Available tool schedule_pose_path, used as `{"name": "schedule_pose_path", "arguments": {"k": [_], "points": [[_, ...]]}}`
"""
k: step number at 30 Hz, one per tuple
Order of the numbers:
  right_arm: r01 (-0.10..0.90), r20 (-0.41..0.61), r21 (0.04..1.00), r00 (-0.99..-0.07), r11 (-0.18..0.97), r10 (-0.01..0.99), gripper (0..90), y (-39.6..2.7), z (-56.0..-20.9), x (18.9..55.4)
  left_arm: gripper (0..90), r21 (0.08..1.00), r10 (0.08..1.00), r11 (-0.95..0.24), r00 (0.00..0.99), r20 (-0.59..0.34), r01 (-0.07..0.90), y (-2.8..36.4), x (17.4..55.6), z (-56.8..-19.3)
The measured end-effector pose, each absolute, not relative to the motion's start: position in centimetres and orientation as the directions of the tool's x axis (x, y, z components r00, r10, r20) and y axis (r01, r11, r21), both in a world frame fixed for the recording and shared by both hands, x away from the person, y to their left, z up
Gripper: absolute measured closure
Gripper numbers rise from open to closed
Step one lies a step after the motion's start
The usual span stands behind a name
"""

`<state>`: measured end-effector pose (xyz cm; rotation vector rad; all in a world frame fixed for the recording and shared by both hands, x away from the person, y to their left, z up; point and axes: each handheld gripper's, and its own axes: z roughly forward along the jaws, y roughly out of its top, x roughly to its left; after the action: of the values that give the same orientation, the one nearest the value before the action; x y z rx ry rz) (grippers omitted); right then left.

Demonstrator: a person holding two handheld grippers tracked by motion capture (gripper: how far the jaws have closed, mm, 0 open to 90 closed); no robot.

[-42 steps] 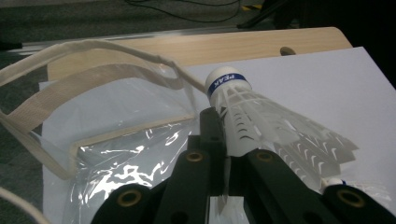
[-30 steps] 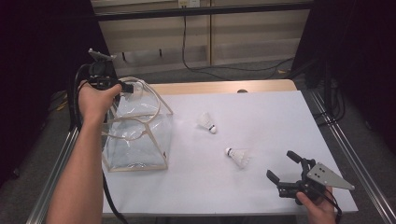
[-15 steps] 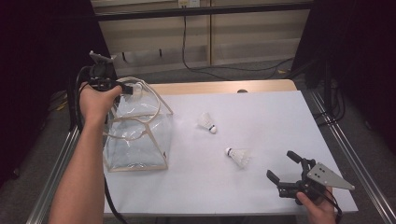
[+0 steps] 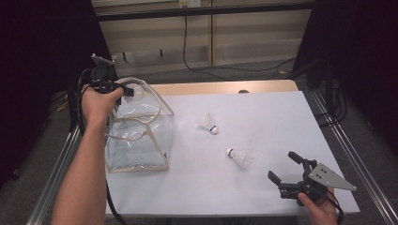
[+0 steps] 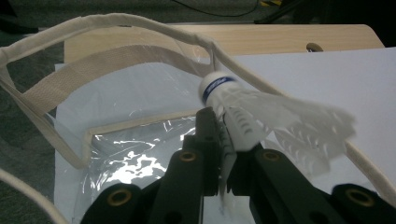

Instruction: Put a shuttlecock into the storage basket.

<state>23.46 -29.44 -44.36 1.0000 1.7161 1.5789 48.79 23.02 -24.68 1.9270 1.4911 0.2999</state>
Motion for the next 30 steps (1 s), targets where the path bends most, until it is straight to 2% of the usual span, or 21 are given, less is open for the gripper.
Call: {"name": "schedule_pose_path", "arguments": {"k": [4,9,15,30], "points": [[0.133,0.063,0.991,-0.54,0.011,0.839,0.9,-29.4,-44.4,23.5,80.3,0.636,0.922,-0.114,0.32,-0.218,0.763,23.0,48.7,-24.6],[0.13,0.06,0.991,-0.54,0.012,0.84,0.9,-29.4,-44.4,23.5,80.1,0.631,0.919,-0.118,0.326,-0.224,0.767,22.8,48.7,-24.7],[0.128,0.062,0.992,-0.538,0.008,0.84,0.9,-29.5,-44.3,23.5,74.9,0.64,0.902,-0.126,0.355,-0.244,0.758,22.7,48.3,-24.3],[0.128,0.059,0.992,-0.536,0.012,0.842,0.9,-29.5,-44.3,23.4,58.5,0.659,0.818,-0.191,0.489,-0.303,0.727,20.9,46.1,-22.4]]}}
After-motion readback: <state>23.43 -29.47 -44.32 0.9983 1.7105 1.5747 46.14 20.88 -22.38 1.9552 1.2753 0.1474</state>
